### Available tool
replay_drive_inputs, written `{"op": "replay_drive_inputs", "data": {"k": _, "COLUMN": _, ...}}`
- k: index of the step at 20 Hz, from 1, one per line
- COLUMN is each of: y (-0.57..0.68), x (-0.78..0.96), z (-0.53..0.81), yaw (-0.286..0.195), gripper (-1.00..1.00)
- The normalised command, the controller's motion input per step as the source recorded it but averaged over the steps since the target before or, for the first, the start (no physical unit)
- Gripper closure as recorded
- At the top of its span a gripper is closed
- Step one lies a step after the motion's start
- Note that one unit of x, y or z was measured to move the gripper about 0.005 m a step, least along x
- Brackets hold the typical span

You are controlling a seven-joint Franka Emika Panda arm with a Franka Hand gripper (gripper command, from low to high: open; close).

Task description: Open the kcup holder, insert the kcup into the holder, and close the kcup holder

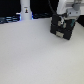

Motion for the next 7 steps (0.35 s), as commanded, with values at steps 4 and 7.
{"op": "replay_drive_inputs", "data": {"k": 4, "y": 0.03, "x": 0.28, "z": 0.51, "yaw": 0.006, "gripper": -1.00}}
{"op": "replay_drive_inputs", "data": {"k": 7, "y": -0.03, "x": 0.04, "z": 0.00, "yaw": -0.005, "gripper": -1.00}}
